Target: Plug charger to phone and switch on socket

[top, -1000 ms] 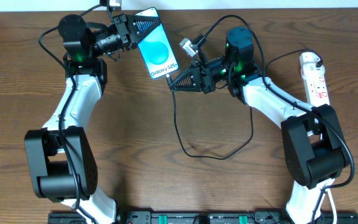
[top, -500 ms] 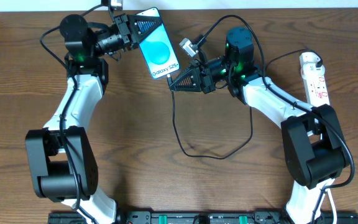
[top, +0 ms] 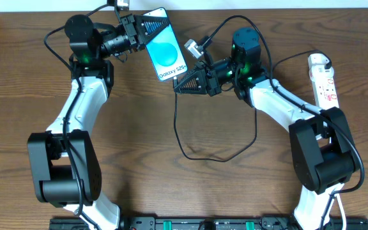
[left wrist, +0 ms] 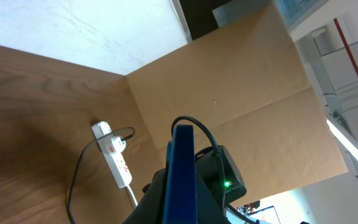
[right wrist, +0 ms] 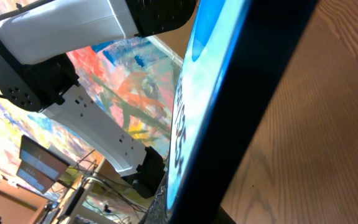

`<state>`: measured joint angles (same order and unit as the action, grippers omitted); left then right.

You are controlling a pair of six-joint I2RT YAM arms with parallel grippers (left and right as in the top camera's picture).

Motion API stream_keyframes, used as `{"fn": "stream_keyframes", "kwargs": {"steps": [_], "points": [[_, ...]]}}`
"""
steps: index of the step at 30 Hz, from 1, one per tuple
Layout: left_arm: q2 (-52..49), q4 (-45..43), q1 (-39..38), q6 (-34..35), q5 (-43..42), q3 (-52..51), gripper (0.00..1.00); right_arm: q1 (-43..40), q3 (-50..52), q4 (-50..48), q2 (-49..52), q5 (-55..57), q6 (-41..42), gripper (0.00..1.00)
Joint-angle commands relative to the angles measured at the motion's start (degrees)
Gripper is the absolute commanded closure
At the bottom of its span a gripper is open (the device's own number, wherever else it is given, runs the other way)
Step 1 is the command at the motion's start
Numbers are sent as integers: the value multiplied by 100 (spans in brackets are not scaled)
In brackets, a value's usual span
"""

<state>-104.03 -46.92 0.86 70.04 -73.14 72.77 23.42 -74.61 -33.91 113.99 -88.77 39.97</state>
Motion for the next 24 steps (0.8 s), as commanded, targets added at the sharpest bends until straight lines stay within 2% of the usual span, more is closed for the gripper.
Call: {"fn": "stream_keyframes", "kwargs": {"steps": [1,24], "points": [[129,-59,-83,-76,-170,52,93,-9,-44,-15,50,28,28,99],[129,-55,-85,-81,48,52,93,35,-44,7,50,28,26,99]]}}
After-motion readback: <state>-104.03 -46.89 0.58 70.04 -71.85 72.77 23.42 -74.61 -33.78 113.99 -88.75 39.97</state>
